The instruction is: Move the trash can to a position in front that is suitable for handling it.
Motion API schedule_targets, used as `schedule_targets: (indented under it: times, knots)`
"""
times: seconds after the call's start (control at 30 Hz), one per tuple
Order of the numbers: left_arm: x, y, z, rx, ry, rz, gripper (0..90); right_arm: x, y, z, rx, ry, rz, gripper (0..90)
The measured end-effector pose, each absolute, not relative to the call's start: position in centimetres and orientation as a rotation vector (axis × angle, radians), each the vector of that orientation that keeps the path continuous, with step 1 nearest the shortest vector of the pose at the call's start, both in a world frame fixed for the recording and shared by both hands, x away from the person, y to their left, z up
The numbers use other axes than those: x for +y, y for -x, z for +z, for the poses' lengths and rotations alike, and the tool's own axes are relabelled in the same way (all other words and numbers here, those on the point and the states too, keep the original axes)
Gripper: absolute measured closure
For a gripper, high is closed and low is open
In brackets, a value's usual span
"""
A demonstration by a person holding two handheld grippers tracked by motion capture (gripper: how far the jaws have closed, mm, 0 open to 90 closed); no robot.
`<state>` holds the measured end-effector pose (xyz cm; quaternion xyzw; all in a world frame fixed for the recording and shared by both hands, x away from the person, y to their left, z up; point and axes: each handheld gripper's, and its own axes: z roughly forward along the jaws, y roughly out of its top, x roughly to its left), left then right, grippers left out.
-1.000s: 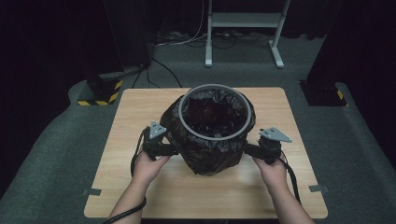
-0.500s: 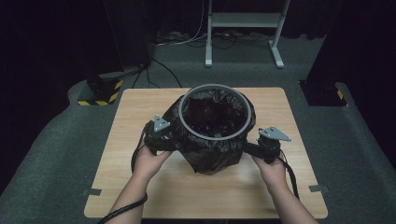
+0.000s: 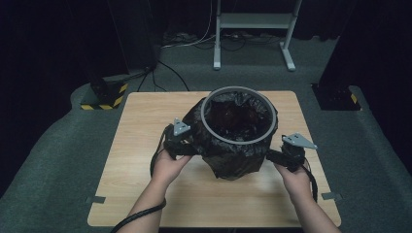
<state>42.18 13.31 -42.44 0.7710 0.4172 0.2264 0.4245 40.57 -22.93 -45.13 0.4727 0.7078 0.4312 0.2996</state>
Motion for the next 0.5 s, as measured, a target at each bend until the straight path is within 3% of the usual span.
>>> schedule_targets:
  times: [0.5]
  knots:
    - [8.0, -43.5, -42.5, 0.993, -1.940, 0.502, 10.5, -28.3, -39.6, -45.5, 1.769, -1.342, 1.152, 22.2]
